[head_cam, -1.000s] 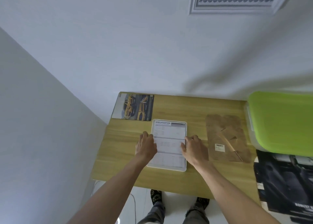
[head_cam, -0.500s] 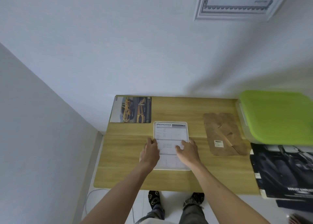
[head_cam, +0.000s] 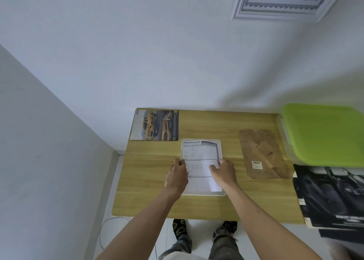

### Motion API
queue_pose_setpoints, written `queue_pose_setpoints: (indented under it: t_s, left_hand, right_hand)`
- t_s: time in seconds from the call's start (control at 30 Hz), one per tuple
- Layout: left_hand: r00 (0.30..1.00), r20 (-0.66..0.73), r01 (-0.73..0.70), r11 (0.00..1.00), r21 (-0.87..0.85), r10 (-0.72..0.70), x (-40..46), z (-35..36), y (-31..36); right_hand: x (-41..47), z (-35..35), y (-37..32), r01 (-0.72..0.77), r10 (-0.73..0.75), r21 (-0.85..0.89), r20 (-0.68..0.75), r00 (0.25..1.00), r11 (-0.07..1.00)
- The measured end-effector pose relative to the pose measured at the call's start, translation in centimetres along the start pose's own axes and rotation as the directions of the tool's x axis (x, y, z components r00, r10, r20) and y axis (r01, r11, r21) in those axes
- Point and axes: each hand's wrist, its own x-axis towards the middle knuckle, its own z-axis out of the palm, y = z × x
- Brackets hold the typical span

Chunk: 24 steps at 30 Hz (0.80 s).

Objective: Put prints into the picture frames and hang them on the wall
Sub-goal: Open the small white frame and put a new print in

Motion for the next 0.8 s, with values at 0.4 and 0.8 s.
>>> queue_pose_setpoints:
  t_s: [0.4, 0.8]
  left_hand:
    - [0.999, -0.047, 0.002, 0.986, -0.164, -0.01, -0.6, -0.4, -0.4]
    - [0.974, -0.202, -0.053, 0.775, -0.63, -0.098, 0.7, -1.9, 3.1]
  right_hand:
    - [-0.3, -1.7, 0.0, 0.077, -0.052, 0.183, -0.141, 0.989, 0.98]
    - [0.6, -7.0, 1.8, -0.056, 0.016, 0.526, 0.081, 0.997, 0.849]
